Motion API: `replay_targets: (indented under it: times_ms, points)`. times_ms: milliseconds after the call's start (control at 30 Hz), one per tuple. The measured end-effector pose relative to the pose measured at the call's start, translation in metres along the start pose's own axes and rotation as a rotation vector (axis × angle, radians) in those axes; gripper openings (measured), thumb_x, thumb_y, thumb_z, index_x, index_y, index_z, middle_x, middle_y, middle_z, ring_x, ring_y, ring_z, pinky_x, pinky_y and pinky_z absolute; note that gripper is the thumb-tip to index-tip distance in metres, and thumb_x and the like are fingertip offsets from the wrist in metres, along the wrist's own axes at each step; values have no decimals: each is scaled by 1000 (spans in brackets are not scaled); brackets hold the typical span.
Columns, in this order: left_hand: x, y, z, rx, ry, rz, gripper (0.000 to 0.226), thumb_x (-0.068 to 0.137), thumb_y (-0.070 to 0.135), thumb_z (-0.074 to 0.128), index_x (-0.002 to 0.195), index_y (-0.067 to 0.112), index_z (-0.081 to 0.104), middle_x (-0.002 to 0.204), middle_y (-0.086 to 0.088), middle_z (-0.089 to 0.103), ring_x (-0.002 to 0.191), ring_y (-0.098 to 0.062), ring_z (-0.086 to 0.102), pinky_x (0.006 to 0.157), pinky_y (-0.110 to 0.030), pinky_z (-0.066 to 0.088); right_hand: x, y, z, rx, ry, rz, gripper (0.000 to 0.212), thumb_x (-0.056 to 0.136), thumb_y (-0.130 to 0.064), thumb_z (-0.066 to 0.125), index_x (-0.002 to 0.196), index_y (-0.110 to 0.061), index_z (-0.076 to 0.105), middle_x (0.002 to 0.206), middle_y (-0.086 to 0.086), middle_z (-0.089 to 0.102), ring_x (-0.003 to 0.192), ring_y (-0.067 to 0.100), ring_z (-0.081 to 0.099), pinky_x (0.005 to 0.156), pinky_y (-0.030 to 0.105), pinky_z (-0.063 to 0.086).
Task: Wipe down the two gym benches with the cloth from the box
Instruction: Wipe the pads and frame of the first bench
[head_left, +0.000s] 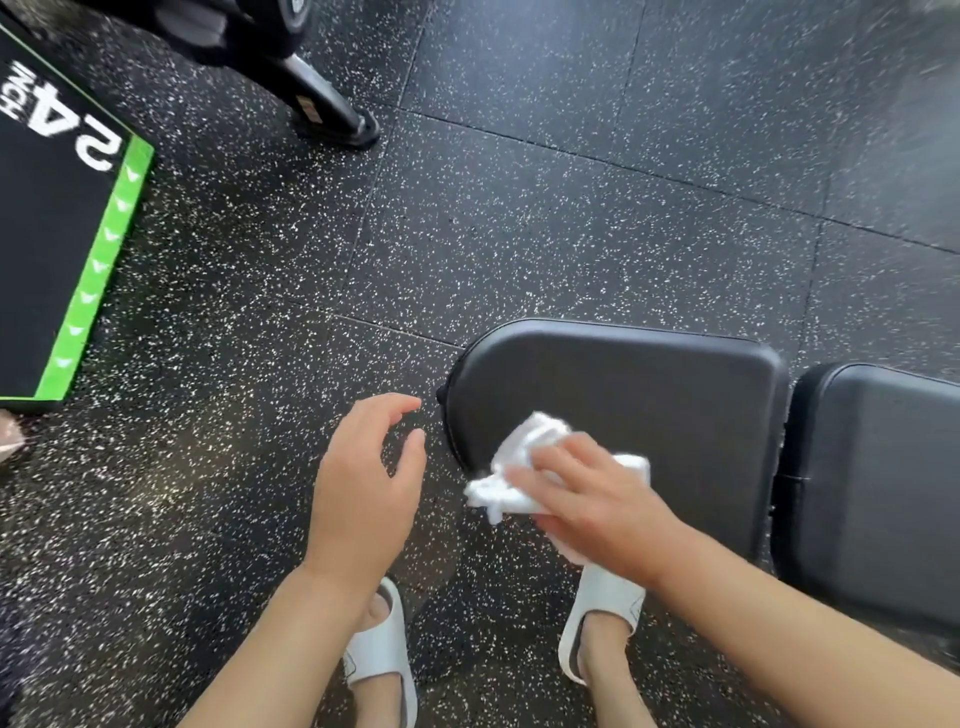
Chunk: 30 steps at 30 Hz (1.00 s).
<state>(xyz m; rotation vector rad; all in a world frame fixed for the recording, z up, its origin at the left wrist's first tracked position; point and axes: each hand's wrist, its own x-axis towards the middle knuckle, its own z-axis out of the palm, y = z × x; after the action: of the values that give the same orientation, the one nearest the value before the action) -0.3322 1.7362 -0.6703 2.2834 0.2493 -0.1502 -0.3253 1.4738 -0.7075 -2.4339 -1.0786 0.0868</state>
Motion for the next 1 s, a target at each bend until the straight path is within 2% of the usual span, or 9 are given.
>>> replay_targets:
  times_ms: [133, 167, 267, 433, 600, 700, 767, 867, 1000]
  points:
    - [7, 26, 25, 55, -66, 122, 32, 98, 7, 67, 128, 18, 66, 129, 11, 64, 122, -13, 57, 109, -15, 36, -32, 68, -44, -64, 124, 274, 28, 104, -25, 61, 126, -10, 71, 112, 9, 57, 92, 29, 46, 87, 43, 48]
    - [9, 33, 34, 77, -77, 161, 32, 97, 6, 68, 128, 16, 67, 132, 7, 63, 125, -14, 55, 113, -17, 34, -27, 76, -48, -82, 148, 308, 28, 103, -24, 64, 125, -9, 71, 110, 10, 57, 92, 29, 46, 87, 42, 47]
    - [16, 54, 60, 149, -87, 258, 34, 96, 6, 69, 130, 10, 67, 138, -3, 60, 131, -20, 52, 119, -34, 38, -5, 83, -46, -77, 206, 378, 25, 99, -21, 68, 120, -8, 73, 106, 13, 58, 91, 30, 45, 88, 40, 45]
    - [30, 79, 98, 248, -87, 281, 48, 93, 6, 69, 140, 6, 61, 145, -10, 56, 136, -30, 52, 118, -51, 40, 49, 81, -35, -40, 326, 552, 19, 101, -25, 64, 109, -13, 76, 102, 11, 59, 90, 29, 47, 85, 37, 44]
    - [31, 87, 126, 390, -68, 283, 49, 92, 14, 64, 141, 10, 60, 149, -6, 56, 141, -33, 49, 114, -65, 34, 26, 107, -56, 16, 196, 469, 19, 96, -23, 64, 105, -10, 75, 100, 10, 59, 88, 28, 47, 79, 43, 45]
    - [34, 95, 143, 421, -6, 270, 46, 92, 20, 61, 137, 15, 65, 149, -5, 57, 142, -35, 48, 117, -70, 28, -20, 142, -85, -6, 182, 532, 20, 98, -27, 66, 108, -13, 76, 100, 9, 58, 87, 29, 48, 81, 45, 45]
    - [36, 100, 154, 418, 36, 224, 45, 92, 25, 59, 136, 17, 65, 149, -4, 56, 143, -36, 45, 121, -70, 22, -44, 163, -101, -8, 185, 599, 20, 99, -29, 66, 111, -18, 78, 100, 8, 58, 87, 30, 49, 83, 45, 45]
    - [34, 95, 166, 434, 84, 215, 46, 92, 30, 54, 135, 18, 65, 150, -5, 54, 144, -37, 44, 123, -69, 19, -53, 177, -110, 128, 143, 679, 22, 98, -30, 66, 109, -16, 77, 101, 5, 56, 91, 27, 47, 86, 44, 44]
    - [33, 84, 172, 481, 116, 247, 47, 91, 31, 54, 136, 23, 60, 150, -6, 54, 143, -39, 45, 126, -66, 17, -11, 178, -103, 234, -16, 636, 28, 102, -37, 61, 105, -14, 76, 101, 3, 56, 91, 25, 45, 85, 43, 43]
